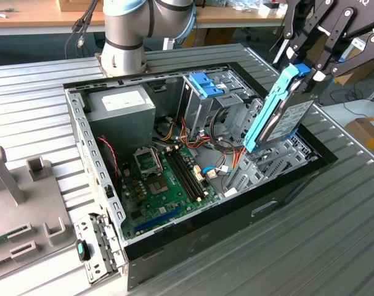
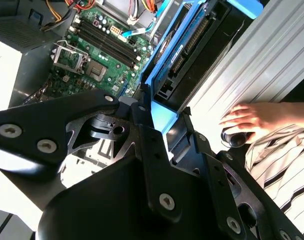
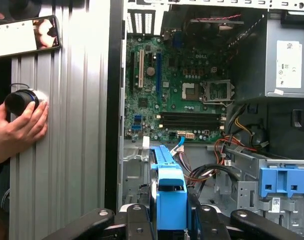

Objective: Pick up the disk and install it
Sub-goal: 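Pick up the disk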

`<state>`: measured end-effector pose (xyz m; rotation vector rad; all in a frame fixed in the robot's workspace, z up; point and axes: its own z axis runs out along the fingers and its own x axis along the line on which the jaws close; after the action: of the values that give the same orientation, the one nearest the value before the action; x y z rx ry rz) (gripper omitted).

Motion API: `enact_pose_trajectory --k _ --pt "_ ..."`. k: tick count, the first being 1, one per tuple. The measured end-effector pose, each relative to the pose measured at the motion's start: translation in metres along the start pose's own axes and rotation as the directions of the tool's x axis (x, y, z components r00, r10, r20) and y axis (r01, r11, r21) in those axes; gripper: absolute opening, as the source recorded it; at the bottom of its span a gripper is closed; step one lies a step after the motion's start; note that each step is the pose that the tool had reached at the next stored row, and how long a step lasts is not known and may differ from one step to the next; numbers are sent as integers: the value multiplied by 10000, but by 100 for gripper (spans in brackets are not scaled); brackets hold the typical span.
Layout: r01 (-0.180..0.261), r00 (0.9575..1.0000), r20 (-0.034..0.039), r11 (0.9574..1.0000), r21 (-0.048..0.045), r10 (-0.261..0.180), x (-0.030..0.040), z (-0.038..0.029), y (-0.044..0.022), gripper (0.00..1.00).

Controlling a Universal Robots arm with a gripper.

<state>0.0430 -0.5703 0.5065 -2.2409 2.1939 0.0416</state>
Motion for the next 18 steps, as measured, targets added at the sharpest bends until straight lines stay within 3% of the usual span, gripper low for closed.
enact_pose_trajectory --k 4,8,18 --pt "0 10000 1 10000 0 0 3 18 -140 36" --pt "1 10000 -1 10000 0 -1 6 51 -227 36" --pt "0 10000 -3 10000 0 0 8 115 -244 36"
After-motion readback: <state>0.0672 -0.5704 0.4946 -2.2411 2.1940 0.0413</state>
